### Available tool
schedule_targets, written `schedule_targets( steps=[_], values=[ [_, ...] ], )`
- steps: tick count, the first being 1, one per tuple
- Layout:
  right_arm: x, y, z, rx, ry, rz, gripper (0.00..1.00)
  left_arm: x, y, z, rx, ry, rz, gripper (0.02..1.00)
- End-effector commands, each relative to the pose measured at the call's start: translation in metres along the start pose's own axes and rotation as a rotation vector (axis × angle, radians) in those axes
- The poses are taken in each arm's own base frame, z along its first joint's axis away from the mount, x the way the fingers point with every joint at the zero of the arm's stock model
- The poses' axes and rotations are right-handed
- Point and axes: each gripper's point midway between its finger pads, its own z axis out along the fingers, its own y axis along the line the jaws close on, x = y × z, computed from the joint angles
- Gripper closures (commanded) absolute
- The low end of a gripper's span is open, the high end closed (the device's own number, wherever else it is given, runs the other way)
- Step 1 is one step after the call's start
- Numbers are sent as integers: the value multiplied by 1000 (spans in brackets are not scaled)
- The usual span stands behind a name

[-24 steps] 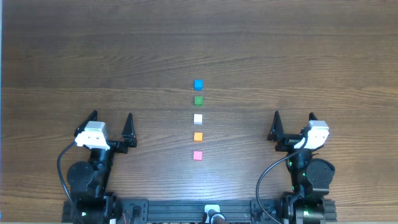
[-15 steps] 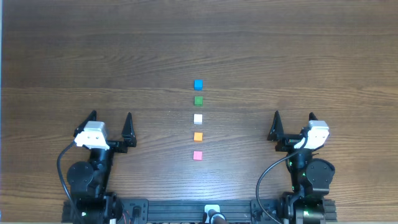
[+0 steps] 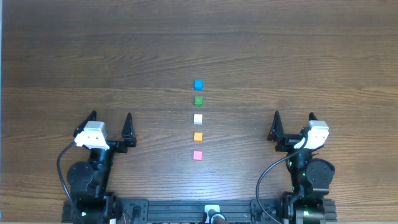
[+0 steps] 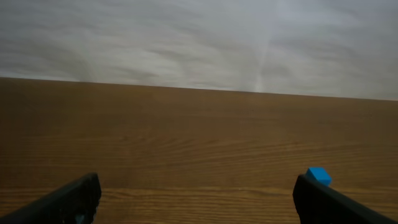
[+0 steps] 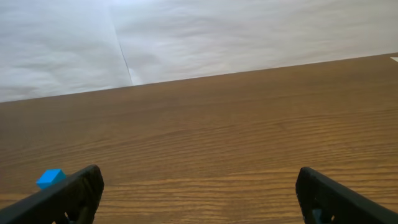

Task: Stack Cubes

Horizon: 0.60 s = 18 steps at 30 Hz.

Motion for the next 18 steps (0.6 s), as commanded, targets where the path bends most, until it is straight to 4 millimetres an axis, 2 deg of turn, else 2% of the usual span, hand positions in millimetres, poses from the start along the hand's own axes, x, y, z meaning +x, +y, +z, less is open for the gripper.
schedule_targets(
  steps=[1,12,18],
  values=[
    [2,1,0,-5,3,5,7,2,3,0,-16,2,11,18],
    [2,1,0,-6,3,5,7,-2,-1,0,9,-15,13,18],
    [2,1,0,-6,3,5,7,-13,-27,-3,158,-51,24,18]
  ],
)
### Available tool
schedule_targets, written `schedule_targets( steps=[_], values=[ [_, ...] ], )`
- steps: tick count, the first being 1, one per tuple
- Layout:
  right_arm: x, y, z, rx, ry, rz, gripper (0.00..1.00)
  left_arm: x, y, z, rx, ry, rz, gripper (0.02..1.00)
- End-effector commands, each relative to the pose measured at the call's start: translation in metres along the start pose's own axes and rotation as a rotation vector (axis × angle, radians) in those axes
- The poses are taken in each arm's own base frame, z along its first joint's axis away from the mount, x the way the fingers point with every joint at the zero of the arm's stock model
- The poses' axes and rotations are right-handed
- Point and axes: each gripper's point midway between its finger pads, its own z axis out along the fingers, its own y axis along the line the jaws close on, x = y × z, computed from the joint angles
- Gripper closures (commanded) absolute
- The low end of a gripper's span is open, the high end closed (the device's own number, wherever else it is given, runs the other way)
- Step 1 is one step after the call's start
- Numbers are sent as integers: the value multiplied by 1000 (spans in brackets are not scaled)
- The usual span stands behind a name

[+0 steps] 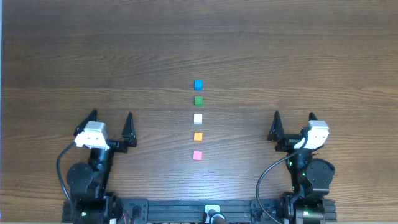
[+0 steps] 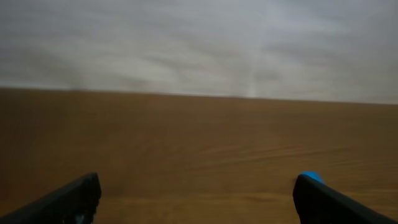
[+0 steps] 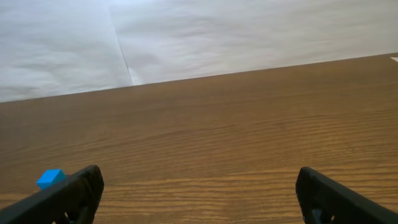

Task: Stack Cubes

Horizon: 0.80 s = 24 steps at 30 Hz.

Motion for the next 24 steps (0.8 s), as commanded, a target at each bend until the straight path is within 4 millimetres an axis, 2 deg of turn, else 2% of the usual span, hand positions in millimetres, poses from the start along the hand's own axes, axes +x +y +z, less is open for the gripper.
schedule_targets(
  steps=[1,7,12,17,24],
  values=[
    [2,1,0,-6,3,6,9,-7,-24,-2,137,-20,18,20],
    [2,1,0,-6,2,6,9,-32,-30,-18,136,48,-22,20],
    [2,1,0,-6,2,6,9,-69,-50,-48,186,144,-17,23],
    [2,1,0,-6,3,6,7,-96,-69,-71,255,286,-24,23],
    [2,1,0,-5,3,6,9,-103,-99,-73,376,564,-39,23]
  ],
)
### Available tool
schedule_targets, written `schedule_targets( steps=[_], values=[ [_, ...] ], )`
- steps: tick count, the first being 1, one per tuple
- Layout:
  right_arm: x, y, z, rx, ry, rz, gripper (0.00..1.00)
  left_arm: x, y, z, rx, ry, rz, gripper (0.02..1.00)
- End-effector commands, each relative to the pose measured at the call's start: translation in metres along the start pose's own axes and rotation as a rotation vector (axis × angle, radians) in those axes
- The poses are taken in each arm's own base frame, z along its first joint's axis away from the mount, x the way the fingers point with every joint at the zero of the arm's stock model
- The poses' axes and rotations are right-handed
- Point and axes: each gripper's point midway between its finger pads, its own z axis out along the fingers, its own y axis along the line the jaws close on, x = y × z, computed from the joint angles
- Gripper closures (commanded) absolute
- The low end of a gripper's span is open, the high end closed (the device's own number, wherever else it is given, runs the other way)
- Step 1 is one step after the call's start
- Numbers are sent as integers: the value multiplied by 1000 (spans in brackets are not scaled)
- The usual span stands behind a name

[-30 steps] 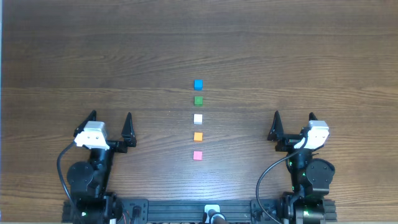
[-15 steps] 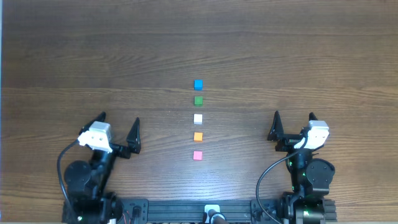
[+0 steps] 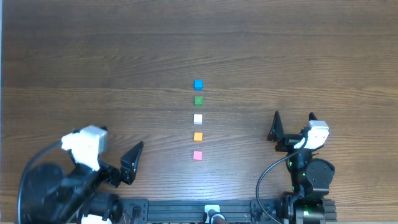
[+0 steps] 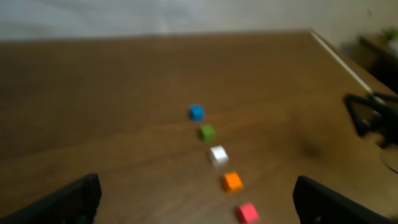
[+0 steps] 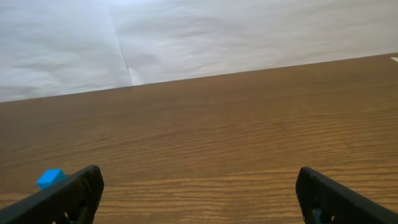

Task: Stack Cubes

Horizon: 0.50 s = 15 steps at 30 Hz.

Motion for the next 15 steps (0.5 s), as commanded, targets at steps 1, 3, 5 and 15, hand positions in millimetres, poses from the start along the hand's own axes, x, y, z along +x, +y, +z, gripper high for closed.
schedule_targets(
  steps=[1,3,5,15],
  values=[
    [2,1,0,-5,3,6,7,-6,-19,13,80,169,-20,25],
    [2,1,0,-5,3,5,7,-7,-26,21,95,232,-42,23],
    [2,1,0,-5,3,5,9,-7,-32,30,91,284,-61,23],
    [2,1,0,-6,2,5,9,43,-95,69,171,611,-40,20]
  ],
)
